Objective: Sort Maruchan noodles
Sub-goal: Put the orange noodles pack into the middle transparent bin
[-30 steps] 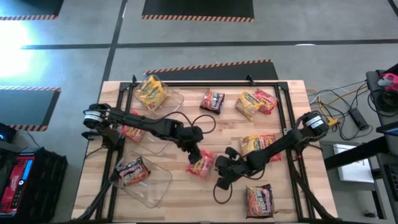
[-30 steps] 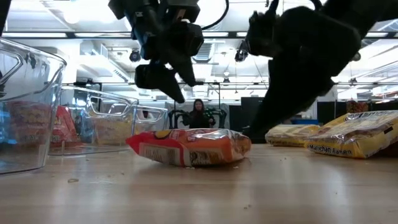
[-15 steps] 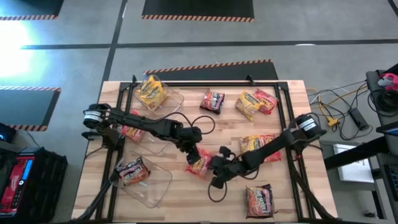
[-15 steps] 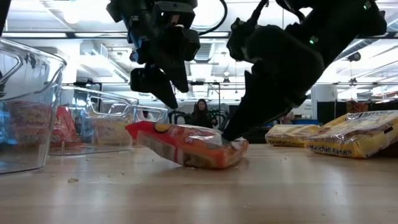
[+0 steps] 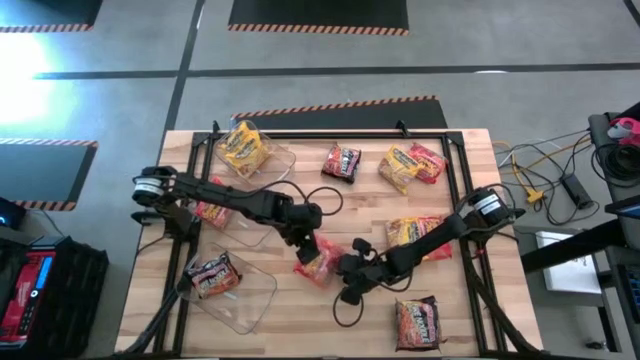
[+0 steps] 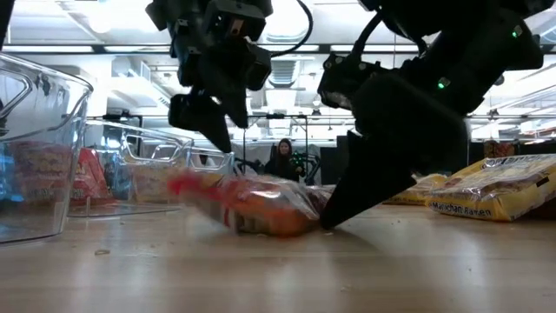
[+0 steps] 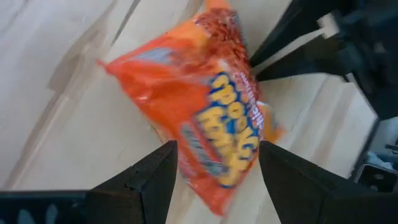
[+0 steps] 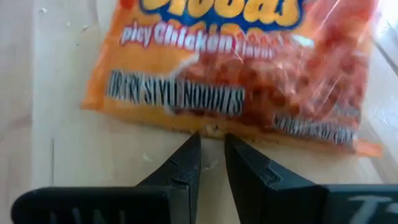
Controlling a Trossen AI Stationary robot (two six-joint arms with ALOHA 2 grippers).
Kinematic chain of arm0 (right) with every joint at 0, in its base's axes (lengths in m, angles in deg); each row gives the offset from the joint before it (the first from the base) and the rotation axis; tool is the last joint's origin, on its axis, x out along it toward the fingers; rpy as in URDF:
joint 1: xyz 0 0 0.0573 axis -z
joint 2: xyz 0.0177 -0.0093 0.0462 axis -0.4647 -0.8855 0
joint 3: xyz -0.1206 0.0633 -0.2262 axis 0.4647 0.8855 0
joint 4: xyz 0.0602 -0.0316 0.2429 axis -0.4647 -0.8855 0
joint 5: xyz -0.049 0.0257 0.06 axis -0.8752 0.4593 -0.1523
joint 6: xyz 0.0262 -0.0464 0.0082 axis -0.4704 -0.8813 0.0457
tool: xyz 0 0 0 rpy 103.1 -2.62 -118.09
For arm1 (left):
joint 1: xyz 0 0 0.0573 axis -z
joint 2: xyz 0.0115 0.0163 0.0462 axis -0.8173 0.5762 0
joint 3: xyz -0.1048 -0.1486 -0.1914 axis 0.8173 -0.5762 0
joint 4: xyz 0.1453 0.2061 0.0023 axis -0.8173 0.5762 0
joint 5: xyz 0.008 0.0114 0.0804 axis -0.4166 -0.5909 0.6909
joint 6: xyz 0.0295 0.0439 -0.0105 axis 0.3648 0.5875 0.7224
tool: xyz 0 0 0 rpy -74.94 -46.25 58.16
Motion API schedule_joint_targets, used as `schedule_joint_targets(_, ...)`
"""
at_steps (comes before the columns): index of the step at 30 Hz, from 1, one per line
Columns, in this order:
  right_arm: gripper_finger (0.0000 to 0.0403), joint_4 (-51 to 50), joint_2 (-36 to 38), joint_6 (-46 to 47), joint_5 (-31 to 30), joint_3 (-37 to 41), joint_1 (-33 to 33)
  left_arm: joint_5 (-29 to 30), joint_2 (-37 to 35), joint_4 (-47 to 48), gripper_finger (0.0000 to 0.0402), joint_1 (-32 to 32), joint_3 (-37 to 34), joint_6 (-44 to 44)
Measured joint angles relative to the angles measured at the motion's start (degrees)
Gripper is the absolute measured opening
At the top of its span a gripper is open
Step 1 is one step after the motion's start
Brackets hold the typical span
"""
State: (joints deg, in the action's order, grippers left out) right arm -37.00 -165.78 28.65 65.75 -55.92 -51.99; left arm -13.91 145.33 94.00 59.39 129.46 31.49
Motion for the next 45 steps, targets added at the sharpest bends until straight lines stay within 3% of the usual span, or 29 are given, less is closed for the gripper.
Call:
schedule_joint_targets(8,0.0063,0.6,0.2,-0.6,-0.5,0.2,0.1,0.0,0.1,0.2,0.0208,-0.4,0.0,0.9)
schedule_joint_targets(15,0.0063,1.5,4.6,-4.6,-3.2,-1.0,-0.2,1.2,-1.9,1.1,0.0208,-0.6,0.0,3.3)
schedule_joint_targets(23,0.0063,9.2,1.7,-9.5,-3.6,-1.2,1.8,3.0,-3.4,2.4,0.0208,-0.5,0.0,4.1)
schedule_joint_targets(45,0.0063,9.5,0.1,-2.5,-3.0,1.8,0.9,3.6,-3.6,0.6,0.0208,-0.5,0.0,1.5)
